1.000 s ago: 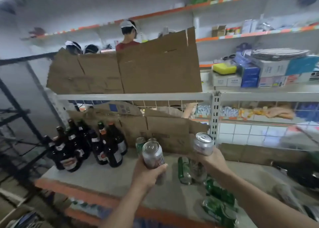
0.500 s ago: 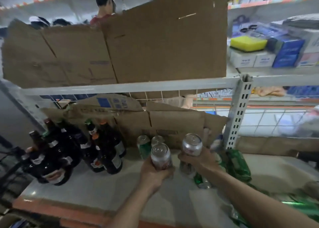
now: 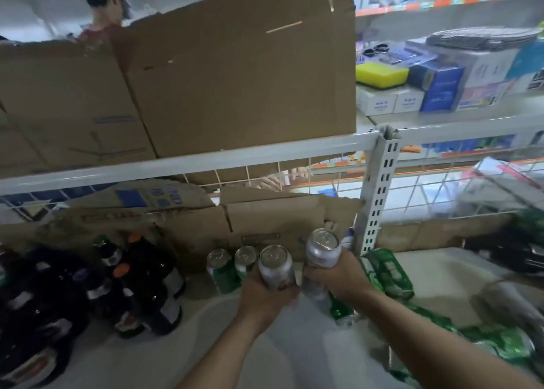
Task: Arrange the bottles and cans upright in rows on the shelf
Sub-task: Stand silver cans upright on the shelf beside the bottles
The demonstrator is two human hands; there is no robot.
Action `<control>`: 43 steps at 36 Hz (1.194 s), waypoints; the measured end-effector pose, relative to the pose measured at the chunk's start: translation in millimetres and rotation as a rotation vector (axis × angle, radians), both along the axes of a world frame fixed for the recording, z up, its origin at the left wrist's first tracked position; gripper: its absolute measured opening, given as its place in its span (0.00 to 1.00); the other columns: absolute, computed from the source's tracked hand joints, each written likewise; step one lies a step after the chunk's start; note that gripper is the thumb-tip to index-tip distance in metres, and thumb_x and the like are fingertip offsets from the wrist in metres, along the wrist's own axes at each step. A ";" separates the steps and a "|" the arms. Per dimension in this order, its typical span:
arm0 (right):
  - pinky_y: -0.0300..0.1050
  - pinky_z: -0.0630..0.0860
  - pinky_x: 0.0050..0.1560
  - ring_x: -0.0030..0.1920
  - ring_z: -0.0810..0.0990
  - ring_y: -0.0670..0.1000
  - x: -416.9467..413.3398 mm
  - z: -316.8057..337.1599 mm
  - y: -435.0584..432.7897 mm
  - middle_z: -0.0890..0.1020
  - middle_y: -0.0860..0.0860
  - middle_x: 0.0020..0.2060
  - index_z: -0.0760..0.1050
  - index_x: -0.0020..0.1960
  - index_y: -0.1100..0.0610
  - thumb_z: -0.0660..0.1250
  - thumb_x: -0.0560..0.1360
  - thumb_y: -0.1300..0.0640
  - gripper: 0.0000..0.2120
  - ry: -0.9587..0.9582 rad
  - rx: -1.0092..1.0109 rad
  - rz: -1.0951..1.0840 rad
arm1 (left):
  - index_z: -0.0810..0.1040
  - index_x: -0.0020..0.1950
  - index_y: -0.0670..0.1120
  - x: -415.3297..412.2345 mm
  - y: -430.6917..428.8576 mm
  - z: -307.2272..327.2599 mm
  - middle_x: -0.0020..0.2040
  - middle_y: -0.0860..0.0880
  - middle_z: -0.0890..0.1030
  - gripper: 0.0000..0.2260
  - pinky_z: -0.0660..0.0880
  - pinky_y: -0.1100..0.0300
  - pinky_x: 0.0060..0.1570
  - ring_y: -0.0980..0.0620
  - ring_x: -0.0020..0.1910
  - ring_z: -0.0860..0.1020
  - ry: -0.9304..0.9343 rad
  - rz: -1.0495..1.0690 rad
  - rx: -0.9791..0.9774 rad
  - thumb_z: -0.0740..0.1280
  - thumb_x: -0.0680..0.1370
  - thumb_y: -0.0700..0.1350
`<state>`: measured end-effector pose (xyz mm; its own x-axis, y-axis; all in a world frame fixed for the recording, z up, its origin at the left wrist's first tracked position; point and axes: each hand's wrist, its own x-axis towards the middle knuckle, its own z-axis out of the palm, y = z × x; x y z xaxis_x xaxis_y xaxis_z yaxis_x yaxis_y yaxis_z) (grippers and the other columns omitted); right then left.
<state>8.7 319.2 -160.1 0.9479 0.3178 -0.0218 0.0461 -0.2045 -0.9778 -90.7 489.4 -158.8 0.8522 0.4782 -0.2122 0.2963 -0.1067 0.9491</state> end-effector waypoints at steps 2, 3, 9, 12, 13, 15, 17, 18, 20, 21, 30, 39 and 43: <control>0.36 0.79 0.39 0.36 0.82 0.40 3.0 5.2 -6.6 0.86 0.47 0.36 0.83 0.44 0.61 0.83 0.64 0.65 0.12 -0.002 -0.008 -0.013 | 0.82 0.55 0.52 4.5 -4.6 -0.2 0.46 0.59 0.86 0.23 0.84 0.52 0.44 0.62 0.41 0.84 0.005 0.006 -0.011 0.84 0.63 0.39; 0.35 0.79 0.40 0.37 0.83 0.40 5.4 6.7 -11.2 0.87 0.47 0.37 0.83 0.45 0.60 0.83 0.64 0.65 0.13 -0.008 -0.005 -0.022 | 0.82 0.56 0.52 7.0 -7.6 -0.4 0.48 0.57 0.86 0.25 0.84 0.49 0.46 0.59 0.43 0.85 0.009 0.004 -0.014 0.84 0.63 0.40; 0.52 0.84 0.47 0.45 0.87 0.54 16.2 12.1 -26.8 0.88 0.52 0.41 0.83 0.47 0.58 0.81 0.65 0.62 0.12 -0.029 -0.018 -0.058 | 0.80 0.57 0.57 16.1 -20.4 0.1 0.50 0.55 0.86 0.29 0.84 0.45 0.46 0.51 0.46 0.85 0.003 -0.004 0.013 0.84 0.58 0.48; 0.47 0.84 0.45 0.44 0.87 0.50 15.0 11.0 -28.4 0.88 0.51 0.42 0.84 0.49 0.58 0.81 0.66 0.63 0.13 -0.007 0.006 -0.061 | 0.79 0.58 0.55 18.7 -23.1 1.2 0.49 0.55 0.86 0.27 0.83 0.52 0.40 0.53 0.45 0.85 0.002 -0.012 0.010 0.84 0.63 0.42; 0.44 0.84 0.44 0.43 0.87 0.49 14.3 9.2 -28.0 0.88 0.52 0.42 0.84 0.49 0.59 0.81 0.66 0.64 0.13 -0.001 0.020 -0.053 | 0.79 0.58 0.55 19.7 -23.2 1.3 0.49 0.54 0.86 0.27 0.83 0.54 0.37 0.53 0.45 0.85 0.001 -0.014 0.009 0.84 0.63 0.41; 0.39 0.83 0.40 0.41 0.86 0.47 13.7 4.4 -26.5 0.88 0.52 0.41 0.84 0.48 0.60 0.81 0.66 0.66 0.12 0.007 0.037 -0.054 | 0.80 0.57 0.54 21.4 -23.9 4.2 0.48 0.55 0.86 0.26 0.83 0.54 0.38 0.55 0.44 0.85 -0.006 -0.016 0.018 0.83 0.64 0.40; 0.39 0.81 0.40 0.41 0.86 0.47 13.7 1.3 -23.7 0.88 0.51 0.40 0.84 0.47 0.59 0.81 0.65 0.66 0.13 0.028 0.052 -0.038 | 0.80 0.55 0.54 23.2 -23.1 6.9 0.47 0.57 0.86 0.24 0.83 0.53 0.40 0.57 0.44 0.84 -0.010 -0.022 0.032 0.83 0.64 0.39; 0.39 0.81 0.40 0.42 0.87 0.47 13.8 0.3 -22.7 0.88 0.50 0.41 0.84 0.47 0.58 0.82 0.65 0.66 0.14 0.039 0.057 -0.027 | 0.80 0.55 0.54 24.5 -22.0 7.7 0.47 0.57 0.86 0.24 0.82 0.54 0.39 0.57 0.44 0.84 -0.009 -0.023 0.037 0.83 0.64 0.38; 0.40 0.82 0.41 0.42 0.87 0.45 16.0 -4.6 -22.3 0.88 0.48 0.41 0.84 0.48 0.57 0.82 0.64 0.66 0.15 0.050 0.046 -0.020 | 0.81 0.56 0.52 27.5 -19.8 7.6 0.49 0.51 0.86 0.24 0.81 0.55 0.37 0.52 0.45 0.85 -0.004 -0.020 0.046 0.83 0.64 0.38; 0.44 0.83 0.43 0.42 0.87 0.47 17.7 -8.4 -22.4 0.88 0.49 0.41 0.83 0.48 0.57 0.83 0.63 0.65 0.16 0.058 0.035 -0.023 | 0.81 0.57 0.51 29.2 -18.6 6.5 0.50 0.50 0.87 0.24 0.81 0.54 0.38 0.51 0.46 0.85 -0.006 -0.019 0.052 0.83 0.64 0.38; 0.36 0.77 0.44 0.38 0.81 0.33 30.2 -31.3 -45.3 0.86 0.40 0.39 0.81 0.46 0.47 0.83 0.61 0.62 0.19 0.011 -0.096 -0.119 | 0.81 0.56 0.52 33.5 -9.5 0.7 0.49 0.53 0.86 0.23 0.84 0.53 0.45 0.57 0.46 0.85 -0.040 -0.032 0.074 0.83 0.66 0.38; 0.58 0.84 0.51 0.48 0.87 0.52 49.0 -31.5 -60.0 0.88 0.48 0.44 0.84 0.51 0.52 0.82 0.57 0.47 0.24 0.039 -0.074 -0.162 | 0.78 0.59 0.54 49.8 -12.8 -4.8 0.52 0.59 0.83 0.27 0.77 0.73 0.43 0.64 0.49 0.81 -0.062 -0.040 0.104 0.82 0.66 0.37; 0.52 0.84 0.52 0.48 0.87 0.46 45.7 -31.9 -50.3 0.88 0.43 0.45 0.83 0.54 0.49 0.82 0.55 0.44 0.28 0.050 -0.052 -0.156 | 0.77 0.60 0.51 59.1 -15.9 -13.6 0.51 0.60 0.81 0.29 0.75 0.76 0.41 0.68 0.48 0.78 -0.063 -0.022 0.090 0.82 0.64 0.34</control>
